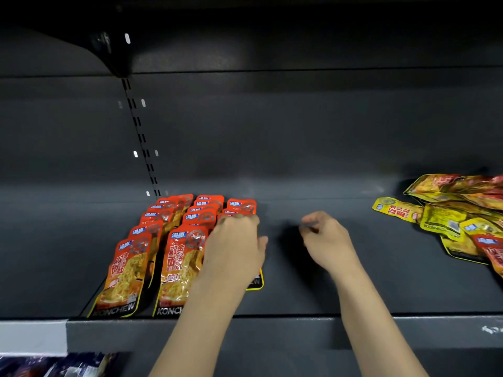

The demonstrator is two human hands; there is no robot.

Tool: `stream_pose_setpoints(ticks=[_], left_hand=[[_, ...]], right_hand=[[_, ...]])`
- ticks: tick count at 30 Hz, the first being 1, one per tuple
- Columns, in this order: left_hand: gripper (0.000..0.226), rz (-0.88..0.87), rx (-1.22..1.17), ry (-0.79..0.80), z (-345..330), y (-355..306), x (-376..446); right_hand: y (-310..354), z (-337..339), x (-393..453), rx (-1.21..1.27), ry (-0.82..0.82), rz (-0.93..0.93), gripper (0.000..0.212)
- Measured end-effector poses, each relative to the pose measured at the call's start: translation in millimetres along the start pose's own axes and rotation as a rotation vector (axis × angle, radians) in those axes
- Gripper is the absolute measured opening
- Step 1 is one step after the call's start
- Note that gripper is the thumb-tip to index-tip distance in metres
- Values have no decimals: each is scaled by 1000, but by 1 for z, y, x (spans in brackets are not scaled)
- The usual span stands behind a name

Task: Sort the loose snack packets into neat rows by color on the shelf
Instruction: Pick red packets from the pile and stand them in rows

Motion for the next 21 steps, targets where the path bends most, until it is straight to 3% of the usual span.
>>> stream_pose_setpoints(ticks=[2, 6, 13, 21], left_hand=[[38, -97, 124, 21, -15, -12, -4], [37, -114, 210, 50, -32, -6, -1], [38, -152, 92, 27, -25, -17, -6], [40, -208, 12, -25, -10, -70, 2]], right_hand=[[-1, 1, -1, 6, -4, -1, 17], [-4, 3, -1, 11, -19, -11, 15], [-3, 23, -1, -7, -69, 20, 18], [-12, 102, 19, -50, -156, 100, 11]])
Point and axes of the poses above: each hand's wrist, its own x-axis towards the middle knuckle, its own z-axis out of the back of the hand, y = z × x, the point moved 10 cm from there along x, towards the middle knuckle, and after that the axes turned 12 degrees about z, right-handed, at the moved point
